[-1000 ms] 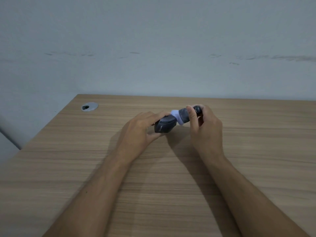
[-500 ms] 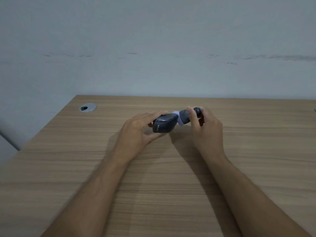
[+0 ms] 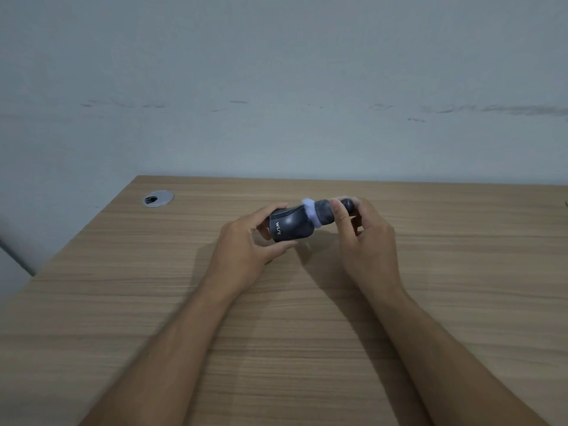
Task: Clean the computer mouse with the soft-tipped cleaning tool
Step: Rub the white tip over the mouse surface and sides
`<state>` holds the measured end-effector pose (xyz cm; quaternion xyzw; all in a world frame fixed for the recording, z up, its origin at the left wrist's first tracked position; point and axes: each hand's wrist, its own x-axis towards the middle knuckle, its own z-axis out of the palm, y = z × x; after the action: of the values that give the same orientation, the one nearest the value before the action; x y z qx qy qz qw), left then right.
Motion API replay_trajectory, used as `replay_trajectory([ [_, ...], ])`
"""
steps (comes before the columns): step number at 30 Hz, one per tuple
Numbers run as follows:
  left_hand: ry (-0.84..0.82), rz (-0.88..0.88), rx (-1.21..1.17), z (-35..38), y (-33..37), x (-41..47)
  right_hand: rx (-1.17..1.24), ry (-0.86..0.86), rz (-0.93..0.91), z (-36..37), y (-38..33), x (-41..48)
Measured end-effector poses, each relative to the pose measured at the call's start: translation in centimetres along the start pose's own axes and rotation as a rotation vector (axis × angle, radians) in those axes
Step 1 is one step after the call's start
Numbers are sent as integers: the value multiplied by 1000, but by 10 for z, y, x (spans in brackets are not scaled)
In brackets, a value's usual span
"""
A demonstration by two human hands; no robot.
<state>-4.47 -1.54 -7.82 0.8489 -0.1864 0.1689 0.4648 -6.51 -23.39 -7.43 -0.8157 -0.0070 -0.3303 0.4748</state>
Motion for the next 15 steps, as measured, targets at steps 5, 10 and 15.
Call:
replay_trajectory([
  [5, -5, -137, -161, -1, -1, 0, 30, -129, -97, 2, -12, -7],
  [10, -20, -197, -327, -2, 2, 0, -21, 13, 12, -1, 2, 2],
  [15, -11, -231, -368, -2, 0, 0, 49, -117, -75, -1, -10, -7],
])
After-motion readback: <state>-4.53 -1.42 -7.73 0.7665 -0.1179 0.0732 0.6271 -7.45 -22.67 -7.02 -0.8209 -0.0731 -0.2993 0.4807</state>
